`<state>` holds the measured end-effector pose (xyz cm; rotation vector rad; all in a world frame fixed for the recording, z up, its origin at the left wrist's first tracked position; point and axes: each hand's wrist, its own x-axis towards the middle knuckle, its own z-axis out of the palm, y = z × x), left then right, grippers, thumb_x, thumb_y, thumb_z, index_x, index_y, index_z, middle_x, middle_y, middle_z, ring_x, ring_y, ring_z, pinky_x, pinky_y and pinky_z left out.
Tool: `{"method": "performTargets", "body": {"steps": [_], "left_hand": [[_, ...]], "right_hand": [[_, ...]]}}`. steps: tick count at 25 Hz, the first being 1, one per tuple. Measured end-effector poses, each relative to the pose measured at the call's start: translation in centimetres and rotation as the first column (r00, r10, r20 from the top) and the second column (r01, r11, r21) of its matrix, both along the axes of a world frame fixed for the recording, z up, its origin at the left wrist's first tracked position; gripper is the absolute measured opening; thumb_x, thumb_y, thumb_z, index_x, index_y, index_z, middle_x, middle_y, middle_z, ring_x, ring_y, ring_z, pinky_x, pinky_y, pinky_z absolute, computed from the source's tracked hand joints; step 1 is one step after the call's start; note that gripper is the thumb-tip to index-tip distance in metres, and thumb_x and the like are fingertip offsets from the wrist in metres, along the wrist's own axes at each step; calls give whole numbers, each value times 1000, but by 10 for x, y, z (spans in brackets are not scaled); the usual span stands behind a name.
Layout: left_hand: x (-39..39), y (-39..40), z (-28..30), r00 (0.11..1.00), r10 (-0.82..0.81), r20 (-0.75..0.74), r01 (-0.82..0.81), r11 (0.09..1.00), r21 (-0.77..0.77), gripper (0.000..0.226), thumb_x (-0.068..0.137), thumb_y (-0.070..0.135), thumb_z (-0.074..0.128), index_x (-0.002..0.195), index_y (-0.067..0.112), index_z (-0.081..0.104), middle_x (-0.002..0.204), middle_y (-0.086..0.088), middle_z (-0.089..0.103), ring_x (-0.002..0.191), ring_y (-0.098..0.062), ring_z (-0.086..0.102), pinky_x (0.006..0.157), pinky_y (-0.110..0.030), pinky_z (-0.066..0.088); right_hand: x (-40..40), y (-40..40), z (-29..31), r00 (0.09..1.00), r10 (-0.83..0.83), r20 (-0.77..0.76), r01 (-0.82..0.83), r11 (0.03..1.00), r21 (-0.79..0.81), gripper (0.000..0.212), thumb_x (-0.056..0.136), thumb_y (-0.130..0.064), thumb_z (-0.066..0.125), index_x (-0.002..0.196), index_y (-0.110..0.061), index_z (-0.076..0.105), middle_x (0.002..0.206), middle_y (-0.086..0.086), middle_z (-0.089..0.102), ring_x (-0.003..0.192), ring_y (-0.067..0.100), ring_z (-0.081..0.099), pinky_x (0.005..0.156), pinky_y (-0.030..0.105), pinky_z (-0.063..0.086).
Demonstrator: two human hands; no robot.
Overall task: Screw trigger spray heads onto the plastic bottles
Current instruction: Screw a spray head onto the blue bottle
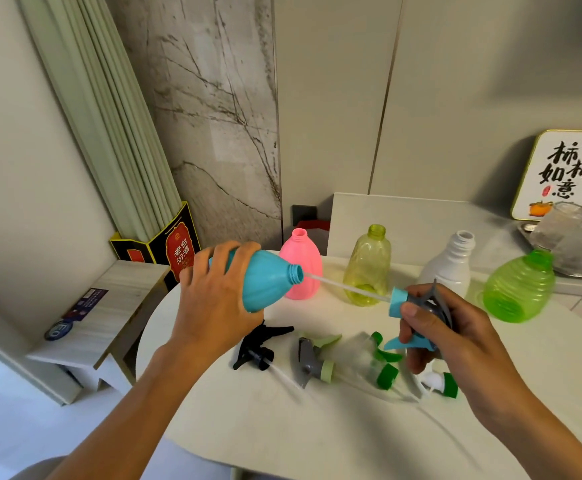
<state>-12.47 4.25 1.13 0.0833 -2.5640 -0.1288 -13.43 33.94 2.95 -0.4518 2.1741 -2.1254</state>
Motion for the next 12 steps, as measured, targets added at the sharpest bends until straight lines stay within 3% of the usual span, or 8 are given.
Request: {"method": "performTargets", "body": {"steps": [7,12], "left_hand": [[0,7,4,998,-31,52,31,1000,3,89,53,38,85,132,22,49,130,-7,53,114,-33,48,82,-49,48],[10,32,4,967,-251,44,253,966,-57,89,54,43,82,133,27,45,132,-4,52,117,-30,47,88,-48,45]], "right_hand": [[-10,14,5,999,39,1,-39,999,3,31,73,-44,71,90,-19,70,68,11,65,48,27,55,47,29,50],[-6,2,-8,995,96,9,-97,988,122,24,78,-44,78,93,-25,74,74,13,68,45,19,53,43,29,47]]}}
